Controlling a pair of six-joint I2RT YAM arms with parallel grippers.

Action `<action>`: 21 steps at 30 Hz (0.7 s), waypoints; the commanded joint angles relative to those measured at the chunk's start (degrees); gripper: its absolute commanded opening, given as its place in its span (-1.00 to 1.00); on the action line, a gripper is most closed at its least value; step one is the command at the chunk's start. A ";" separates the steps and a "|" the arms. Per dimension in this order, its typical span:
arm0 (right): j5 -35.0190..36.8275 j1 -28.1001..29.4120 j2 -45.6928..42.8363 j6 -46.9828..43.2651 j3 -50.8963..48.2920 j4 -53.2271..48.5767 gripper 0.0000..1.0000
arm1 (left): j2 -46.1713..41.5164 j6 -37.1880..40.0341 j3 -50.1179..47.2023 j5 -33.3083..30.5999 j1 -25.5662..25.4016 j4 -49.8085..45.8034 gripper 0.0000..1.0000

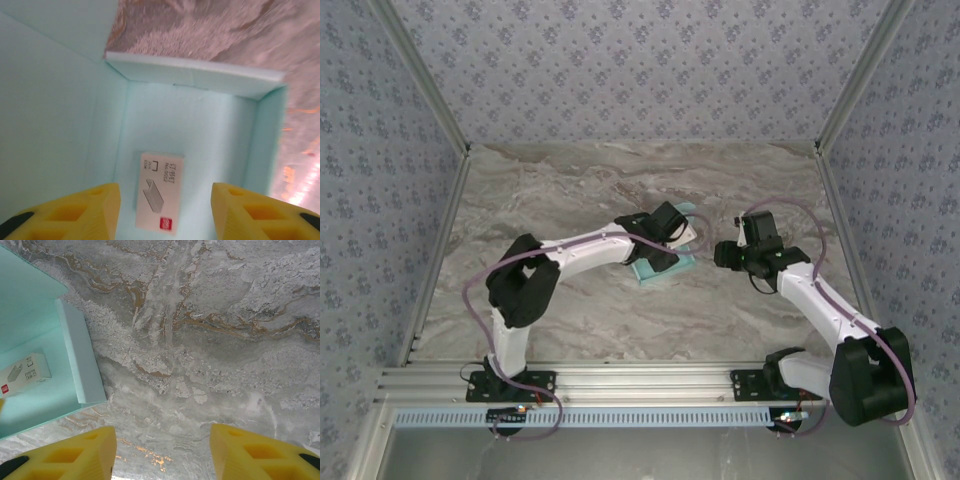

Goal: Fold the paper box

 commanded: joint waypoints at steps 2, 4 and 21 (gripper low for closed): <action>-3.22 0.03 -1.01 -3.42 1.49 1.43 0.13 | -11.03 -4.42 -2.62 9.50 0.03 -0.38 0.03; -5.43 0.50 -0.67 -5.61 2.10 3.30 0.16 | -15.30 -6.72 -5.32 12.04 0.11 0.33 0.04; -11.69 2.30 16.98 -22.70 15.54 14.39 0.30 | -38.56 -32.41 -27.59 11.81 17.53 4.37 0.34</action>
